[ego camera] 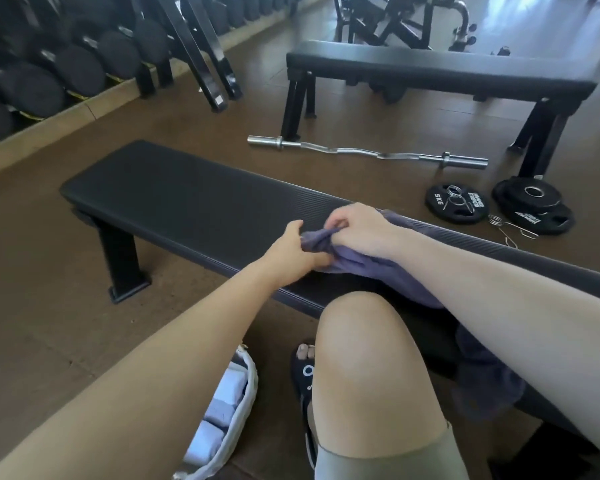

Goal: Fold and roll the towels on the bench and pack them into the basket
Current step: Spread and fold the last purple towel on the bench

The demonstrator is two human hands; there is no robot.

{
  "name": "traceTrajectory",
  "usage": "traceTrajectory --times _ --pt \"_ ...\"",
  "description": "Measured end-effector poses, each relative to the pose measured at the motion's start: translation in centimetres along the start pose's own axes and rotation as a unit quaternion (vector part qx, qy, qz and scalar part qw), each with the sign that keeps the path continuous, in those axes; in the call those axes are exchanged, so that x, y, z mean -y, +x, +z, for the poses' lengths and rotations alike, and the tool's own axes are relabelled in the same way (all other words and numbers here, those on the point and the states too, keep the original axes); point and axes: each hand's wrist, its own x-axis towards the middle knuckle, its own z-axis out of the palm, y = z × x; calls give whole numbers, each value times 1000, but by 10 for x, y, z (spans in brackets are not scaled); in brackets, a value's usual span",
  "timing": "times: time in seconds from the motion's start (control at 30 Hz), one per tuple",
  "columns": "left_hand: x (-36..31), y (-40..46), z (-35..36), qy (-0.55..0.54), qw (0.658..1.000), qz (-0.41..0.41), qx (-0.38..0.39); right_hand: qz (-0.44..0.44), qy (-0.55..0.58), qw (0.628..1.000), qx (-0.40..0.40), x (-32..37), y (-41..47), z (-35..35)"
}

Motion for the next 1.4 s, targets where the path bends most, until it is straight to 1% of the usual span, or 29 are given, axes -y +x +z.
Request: traceTrajectory --times 0.03,0.07,0.1,0.13,0.17,0.2,0.27,0.33,0.37,0.43,0.5,0.57,0.6,0.63,0.67,0.7,0.73,0.77,0.8,0.83,0.9,0.93,0.97,1.03,1.13,1.17,1.23,1.33,1.4 --pt "1 2 -6 -95 995 -41 -11 -20 45 998 -28 12 5 2" --pt "3 3 -11 -204 976 -71 -14 -41 83 994 -55 23 10 5" --pt "5 4 -16 -301 949 -88 -15 -56 110 990 -74 33 14 6" --pt "8 4 -20 -375 923 -88 -22 -67 127 986 -87 41 18 8" --pt "9 4 -24 -413 907 -78 -36 -73 131 984 -94 48 21 9" --pt "10 3 -29 -424 902 -61 -49 -78 129 984 -99 54 24 9" --pt "8 3 -36 -382 920 -29 -80 -82 127 983 -106 61 28 6" --pt "4 5 -45 -336 937 -3 -97 -84 150 979 -108 62 31 2" --pt "1 6 -48 -332 938 7 -95 -82 161 978 -107 63 32 0" --pt "-5 6 -55 -359 929 20 -91 -68 164 978 -113 65 33 -1" --pt "-11 5 -61 -370 922 24 -113 -66 139 976 -156 63 37 -3" --pt "-12 7 -65 -334 930 34 -150 -64 112 970 -206 59 40 -5" --pt "-12 8 -67 -307 938 38 -154 -65 113 964 -230 57 41 -6" --pt "-12 7 -69 -284 948 35 -139 -63 108 960 -252 57 42 -7" --pt "-12 7 -70 -277 954 33 -106 -57 96 958 -265 56 42 -8" --pt "-11 5 -70 -285 956 35 -64 -47 83 961 -261 56 44 -9" --pt "-10 2 -68 -288 956 45 -28 -33 66 968 -238 55 44 -10" --pt "-9 0 -67 -281 958 62 -5 -24 47 979 -198 56 44 -11" --pt "-8 0 -65 -255 964 80 -8 -37 26 988 -149 56 43 -10" --pt "-6 0 -65 -223 969 99 -27 -72 5 991 -110 58 41 -9" --pt "-7 0 -68 -155 978 116 -75 -160 -25 985 -61 67 36 -6" --pt "-8 0 -69 -129 981 115 -86 -186 -28 981 -47 73 35 -5" --pt "-10 0 -71 -113 983 113 -88 -196 -24 980 -35 77 35 -5" --pt "-12 -2 -76 -98 985 116 -78 -189 -19 982 -14 87 34 -8" --pt "-8 -4 -84 -85 985 109 -102 -142 -28 989 3 87 36 -16" --pt "-5 -3 -87 -83 984 103 -115 -131 -26 991 -7 86 36 -17" --pt "3 -1 -89 -87 985 85 -121 -132 -12 990 -57 82 40 -18" --pt "9 2 -81 -146 986 52 -58 -149 45 976 -150 85 45 -13" --pt "9 2 -70 -185 982 32 -16 -153 90 965 -191 95 48 -8"
